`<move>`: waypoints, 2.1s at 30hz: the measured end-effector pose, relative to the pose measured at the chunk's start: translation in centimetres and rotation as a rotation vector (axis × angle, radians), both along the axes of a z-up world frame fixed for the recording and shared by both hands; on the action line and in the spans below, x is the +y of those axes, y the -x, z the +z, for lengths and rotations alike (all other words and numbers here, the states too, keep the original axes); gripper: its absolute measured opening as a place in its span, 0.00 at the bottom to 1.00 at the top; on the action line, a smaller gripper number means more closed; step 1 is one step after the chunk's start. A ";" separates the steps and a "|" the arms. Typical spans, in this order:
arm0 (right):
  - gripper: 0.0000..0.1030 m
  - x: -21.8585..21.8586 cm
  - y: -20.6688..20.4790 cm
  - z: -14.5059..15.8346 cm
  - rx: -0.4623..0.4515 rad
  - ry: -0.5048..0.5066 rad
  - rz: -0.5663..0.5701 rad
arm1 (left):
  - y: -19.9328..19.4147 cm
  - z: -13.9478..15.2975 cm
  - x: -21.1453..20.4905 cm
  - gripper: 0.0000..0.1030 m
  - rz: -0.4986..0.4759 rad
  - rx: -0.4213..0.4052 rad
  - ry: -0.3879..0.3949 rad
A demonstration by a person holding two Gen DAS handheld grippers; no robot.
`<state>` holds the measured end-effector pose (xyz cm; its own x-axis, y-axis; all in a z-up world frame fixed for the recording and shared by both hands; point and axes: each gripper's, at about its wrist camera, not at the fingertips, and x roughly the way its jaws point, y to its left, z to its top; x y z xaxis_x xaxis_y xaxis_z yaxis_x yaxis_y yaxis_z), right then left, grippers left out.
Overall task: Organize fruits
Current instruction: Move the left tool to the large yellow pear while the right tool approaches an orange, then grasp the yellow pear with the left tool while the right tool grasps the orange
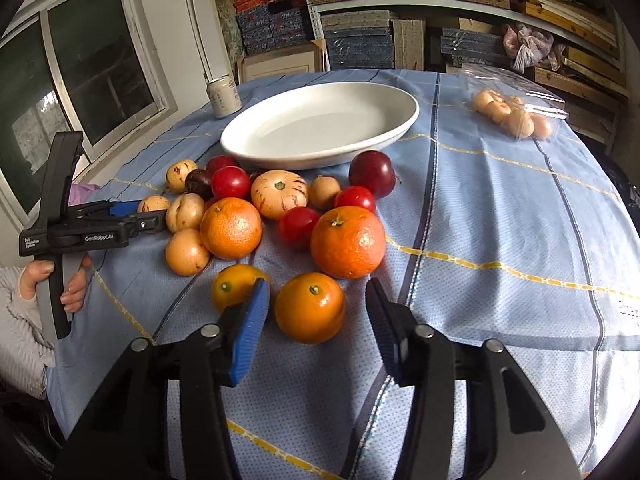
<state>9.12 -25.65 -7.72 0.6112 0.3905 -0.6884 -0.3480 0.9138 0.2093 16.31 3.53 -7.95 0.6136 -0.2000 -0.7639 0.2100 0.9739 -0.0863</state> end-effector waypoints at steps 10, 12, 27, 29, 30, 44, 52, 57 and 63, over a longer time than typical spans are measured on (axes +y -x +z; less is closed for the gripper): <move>0.38 0.2 -0.8 -0.8 0.057 -0.020 0.027 | 0.0 -0.1 -0.2 0.72 -0.002 0.001 -0.020; 0.37 0.2 -1.0 -0.9 0.069 -0.030 0.030 | 0.0 -0.1 -0.3 0.73 -0.004 0.002 -0.023; 0.36 0.5 -1.0 -1.2 0.086 -0.050 0.061 | -0.2 -0.3 -0.6 0.84 -0.033 0.014 -0.007; 0.36 0.7 -0.9 -1.1 0.083 -0.045 0.063 | -0.2 -0.4 -0.7 0.85 -0.034 0.014 -0.011; 0.36 0.7 -0.8 -1.1 0.082 -0.042 0.063 | -0.2 -0.3 -0.7 0.83 -0.033 0.013 -0.006; 0.36 0.5 -0.7 -1.2 0.083 -0.055 0.049 | 0.2 0.1 -0.3 0.44 -0.014 -0.007 0.034; 0.36 -1.1 -0.2 0.7 0.032 -0.081 0.003 | 1.2 2.4 -0.7 0.43 -0.008 -0.106 0.002; 0.35 -1.0 -2.1 7.9 -0.097 -0.054 0.005 | -1.7 7.2 -2.2 0.43 -0.035 -0.157 0.001; 0.35 1.7 -8.8 13.3 -0.211 -0.062 0.001 | -7.9 10.5 -4.1 0.43 -0.002 -0.192 0.019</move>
